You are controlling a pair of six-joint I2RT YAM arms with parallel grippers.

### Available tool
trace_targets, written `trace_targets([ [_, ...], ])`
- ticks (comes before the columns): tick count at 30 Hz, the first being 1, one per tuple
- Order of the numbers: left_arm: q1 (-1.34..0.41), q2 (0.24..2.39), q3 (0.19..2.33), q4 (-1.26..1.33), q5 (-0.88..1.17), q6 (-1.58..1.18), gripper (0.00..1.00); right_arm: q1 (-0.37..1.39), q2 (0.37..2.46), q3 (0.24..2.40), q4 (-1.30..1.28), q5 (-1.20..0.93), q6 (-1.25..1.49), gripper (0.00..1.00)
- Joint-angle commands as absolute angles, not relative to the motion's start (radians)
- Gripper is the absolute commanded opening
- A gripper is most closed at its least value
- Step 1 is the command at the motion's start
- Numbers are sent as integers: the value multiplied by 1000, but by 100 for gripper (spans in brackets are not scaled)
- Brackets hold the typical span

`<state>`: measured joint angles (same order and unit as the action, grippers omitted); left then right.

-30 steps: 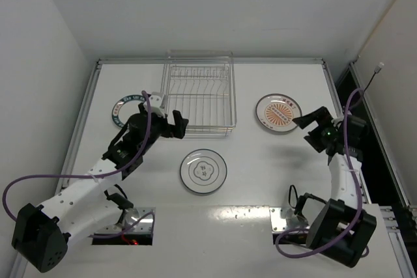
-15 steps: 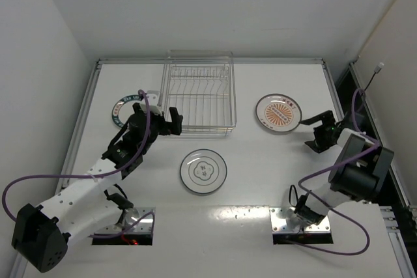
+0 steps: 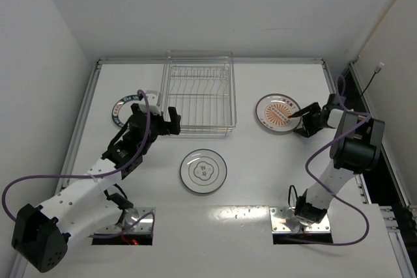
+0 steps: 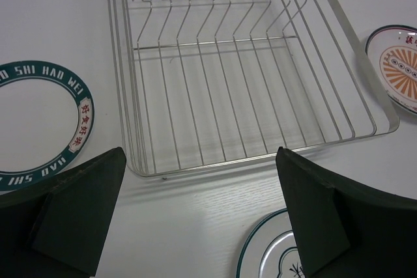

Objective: Load the plates into the dish rack

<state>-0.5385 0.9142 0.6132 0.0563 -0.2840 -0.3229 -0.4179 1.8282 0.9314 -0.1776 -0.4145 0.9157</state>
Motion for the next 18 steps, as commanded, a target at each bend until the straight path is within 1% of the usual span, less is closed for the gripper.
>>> trace_targets([
  [1, -548, 894, 658, 75, -299, -328, 100, -374, 1862, 968, -193, -379, 980, 58],
  [3, -548, 894, 658, 66, -308, -328, 100, -365, 1878, 936, -176, -379, 1020, 50],
  [4, -548, 894, 658, 66, -319, -328, 100, -365, 1887, 925, -164, -370, 1029, 38],
  [6, -548, 885, 658, 57, -328, -328, 100, -365, 1866, 885, -126, -370, 1041, 26],
  [7, -548, 885, 658, 57, -328, -328, 100, -365, 1849, 885, -126, -347, 1042, 9],
  [8, -548, 885, 658, 57, -328, -328, 100, -365, 1814, 885, -164, -322, 1032, 0],
  [14, -548, 885, 658, 46, -411, -348, 100, -365, 1655, 1009, -322, -209, 919, 0],
  [15, -548, 885, 658, 37, -423, -348, 100, -353, 1593, 1029, -334, -190, 887, 0],
  [17, -548, 885, 658, 37, -449, -357, 100, -318, 1533, 1116, -373, -85, 845, 0],
  [18, -548, 885, 658, 37, -475, -357, 100, -254, 1510, 1153, -423, -40, 800, 0],
])
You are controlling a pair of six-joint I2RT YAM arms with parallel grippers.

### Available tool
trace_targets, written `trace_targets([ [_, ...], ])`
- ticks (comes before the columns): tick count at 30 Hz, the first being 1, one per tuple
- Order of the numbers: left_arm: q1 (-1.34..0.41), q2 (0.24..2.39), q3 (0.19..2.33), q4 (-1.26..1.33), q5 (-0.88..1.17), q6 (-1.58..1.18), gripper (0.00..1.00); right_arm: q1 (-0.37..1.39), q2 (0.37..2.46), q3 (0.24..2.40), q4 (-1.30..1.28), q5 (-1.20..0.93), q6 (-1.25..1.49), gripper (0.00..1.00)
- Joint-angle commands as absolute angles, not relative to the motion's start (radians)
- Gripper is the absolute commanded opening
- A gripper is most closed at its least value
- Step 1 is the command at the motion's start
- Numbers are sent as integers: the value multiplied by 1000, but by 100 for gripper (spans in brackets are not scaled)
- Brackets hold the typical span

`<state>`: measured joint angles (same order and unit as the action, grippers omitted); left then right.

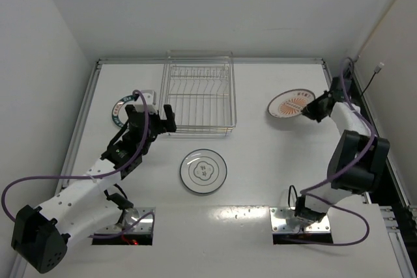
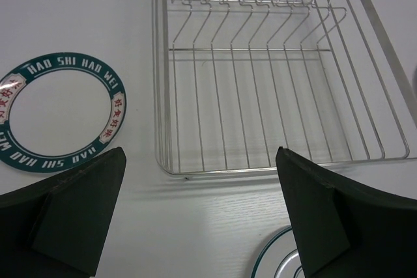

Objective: Load the plates into the dish rack

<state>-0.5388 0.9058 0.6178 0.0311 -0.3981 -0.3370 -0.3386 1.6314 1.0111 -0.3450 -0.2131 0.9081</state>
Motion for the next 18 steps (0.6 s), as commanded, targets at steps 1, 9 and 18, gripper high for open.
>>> trace_targets([
  [1, -548, 885, 658, 28, -488, -357, 100, -215, 1491, 1233, -451, 9, 778, 0],
  [9, -548, 885, 658, 8, -546, -376, 100, 135, 1561, 1538, -577, 370, 699, 0],
  [18, -548, 885, 667, -11, -600, -385, 100, 356, 1966, 2095, -728, 642, 604, 0],
])
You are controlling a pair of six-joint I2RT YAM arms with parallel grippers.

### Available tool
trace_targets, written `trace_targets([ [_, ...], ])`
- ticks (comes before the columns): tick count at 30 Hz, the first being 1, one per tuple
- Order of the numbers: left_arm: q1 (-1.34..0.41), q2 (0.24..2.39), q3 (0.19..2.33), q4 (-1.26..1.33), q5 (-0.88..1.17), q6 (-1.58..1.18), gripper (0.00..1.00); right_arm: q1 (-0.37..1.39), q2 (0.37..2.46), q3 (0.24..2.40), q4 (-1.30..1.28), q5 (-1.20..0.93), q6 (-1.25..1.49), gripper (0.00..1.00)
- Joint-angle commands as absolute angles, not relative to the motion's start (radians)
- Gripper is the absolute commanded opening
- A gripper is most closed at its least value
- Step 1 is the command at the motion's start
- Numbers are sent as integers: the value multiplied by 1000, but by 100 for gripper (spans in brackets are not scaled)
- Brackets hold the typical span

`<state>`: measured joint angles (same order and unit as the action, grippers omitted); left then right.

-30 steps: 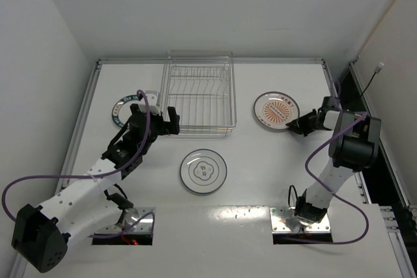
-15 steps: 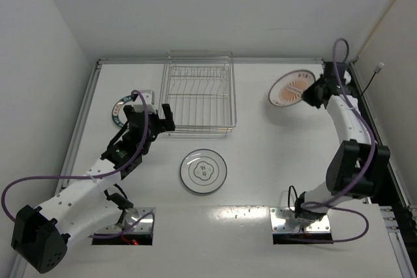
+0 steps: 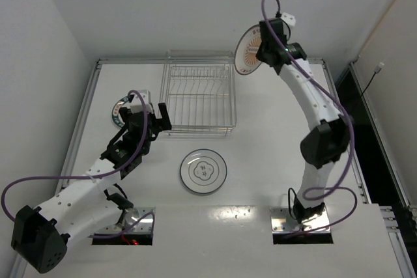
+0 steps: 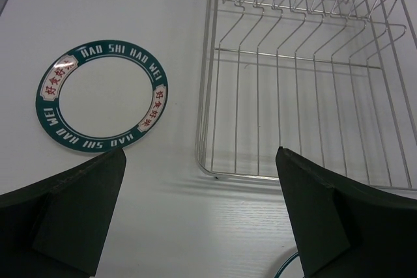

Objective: Load the plates into the dish rack

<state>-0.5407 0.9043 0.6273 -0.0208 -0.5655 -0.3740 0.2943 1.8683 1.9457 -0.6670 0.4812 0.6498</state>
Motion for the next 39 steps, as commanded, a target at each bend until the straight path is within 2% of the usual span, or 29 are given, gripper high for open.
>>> trace_targets([
  [1, -548, 885, 667, -11, -612, -385, 100, 365, 1997, 2124, -729, 659, 586, 0],
  [6, -548, 885, 667, -11, -612, -385, 100, 399, 2120, 2207, -729, 684, 575, 0],
  [22, -548, 894, 667, -11, -623, -385, 100, 574, 2210, 2209, -703, 876, 511, 0],
  [27, -548, 913, 667, -35, -666, -400, 100, 607, 2237, 2186, -703, 804, 532, 0],
  [32, -539, 923, 667, -46, -692, -420, 100, 607, 2158, 2060, -614, 736, 532, 20],
  [38, -408, 957, 676, -67, -692, -465, 100, 562, 2007, 1916, -571, 690, 518, 46],
  [39, -391, 966, 689, -78, -692, -465, 100, 561, 1978, 1898, -571, 690, 518, 48],
])
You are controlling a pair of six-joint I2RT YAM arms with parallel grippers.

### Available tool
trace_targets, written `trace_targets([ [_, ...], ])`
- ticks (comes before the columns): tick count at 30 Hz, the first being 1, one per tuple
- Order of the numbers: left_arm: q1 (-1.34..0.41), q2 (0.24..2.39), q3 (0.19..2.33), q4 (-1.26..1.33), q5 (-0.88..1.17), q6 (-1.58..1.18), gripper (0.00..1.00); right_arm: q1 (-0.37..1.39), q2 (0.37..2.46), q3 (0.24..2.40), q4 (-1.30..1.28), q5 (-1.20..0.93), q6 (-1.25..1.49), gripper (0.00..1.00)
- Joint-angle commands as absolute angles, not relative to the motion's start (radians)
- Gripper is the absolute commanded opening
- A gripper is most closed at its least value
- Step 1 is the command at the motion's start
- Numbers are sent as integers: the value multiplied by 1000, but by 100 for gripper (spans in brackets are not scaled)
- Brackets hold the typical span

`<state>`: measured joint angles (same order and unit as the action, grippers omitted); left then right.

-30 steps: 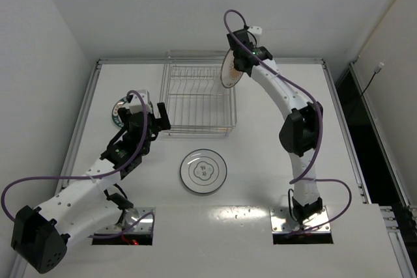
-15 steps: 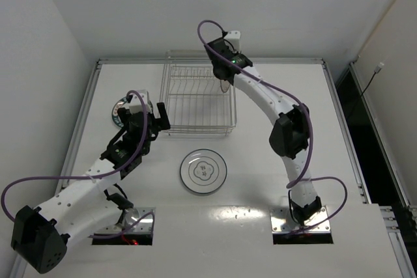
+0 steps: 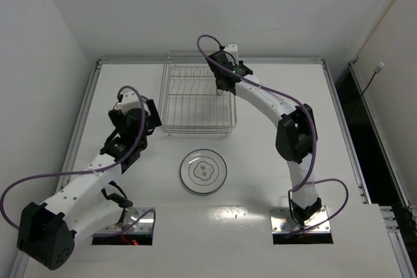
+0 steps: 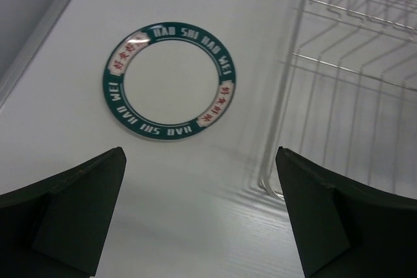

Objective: Load the plates into the dish rack

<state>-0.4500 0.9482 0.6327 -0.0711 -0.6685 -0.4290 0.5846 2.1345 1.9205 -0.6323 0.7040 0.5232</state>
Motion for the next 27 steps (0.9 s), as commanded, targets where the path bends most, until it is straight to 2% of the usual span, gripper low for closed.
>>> trace_targets([
  [1, -373, 979, 698, -78, -692, -483, 100, 552, 1945, 1873, -558, 690, 518, 48],
  [4, -283, 1049, 744, -126, -655, -531, 100, 552, 1772, 1726, -500, 632, 528, 55],
  [7, -180, 1159, 804, -160, -557, -563, 100, 563, 1571, 1519, -399, 478, 537, 59],
  [11, -92, 1313, 874, -196, -502, -563, 100, 581, 1416, 1332, -388, 298, 592, 59],
  [17, 35, 1558, 1011, -287, -301, -529, 100, 630, 1260, 1184, -388, 224, 603, 60],
  [21, 106, 1536, 973, -253, -215, -600, 100, 640, 1151, 1056, -388, 200, 594, 60],
  [27, 331, 1431, 753, 7, 156, -742, 100, 640, 1023, 893, -347, 138, 582, 60],
])
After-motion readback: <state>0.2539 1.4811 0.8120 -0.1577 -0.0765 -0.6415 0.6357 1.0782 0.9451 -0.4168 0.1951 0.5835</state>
